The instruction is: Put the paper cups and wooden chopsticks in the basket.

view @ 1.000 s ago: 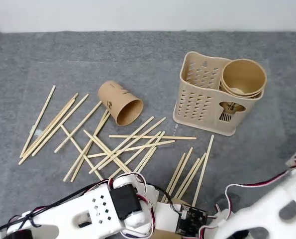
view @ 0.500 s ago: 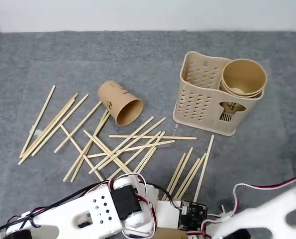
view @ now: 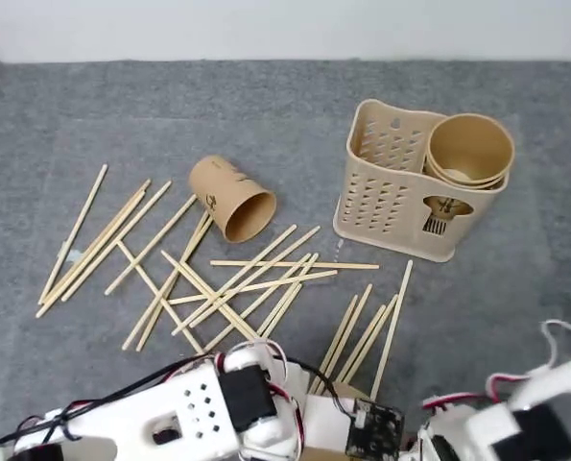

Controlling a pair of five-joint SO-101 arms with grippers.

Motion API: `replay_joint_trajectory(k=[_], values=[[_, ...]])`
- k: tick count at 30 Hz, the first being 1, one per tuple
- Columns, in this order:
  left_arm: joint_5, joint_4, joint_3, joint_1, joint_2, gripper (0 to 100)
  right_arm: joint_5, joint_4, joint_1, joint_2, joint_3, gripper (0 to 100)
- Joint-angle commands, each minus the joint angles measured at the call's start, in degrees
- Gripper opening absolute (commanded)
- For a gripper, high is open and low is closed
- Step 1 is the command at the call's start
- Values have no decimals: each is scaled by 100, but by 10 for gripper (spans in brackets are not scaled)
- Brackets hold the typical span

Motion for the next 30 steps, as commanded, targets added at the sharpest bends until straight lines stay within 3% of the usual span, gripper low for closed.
replay_joint_trajectory(k=[1,6,13,24,30], values=[[44,-62,-48,0,-123,265,141,365,66,479,-800,161],[44,-18,-66,70,-123,265,141,400,66,1358,-1204,161],[97,352,-84,1248,-123,265,141,426,57,2229,-1705,160],[343,352,-857,1864,-88,265,141,391,40,2404,-1820,160],[791,387,-1024,2892,-79,265,141,382,13,2404,-1829,161]])
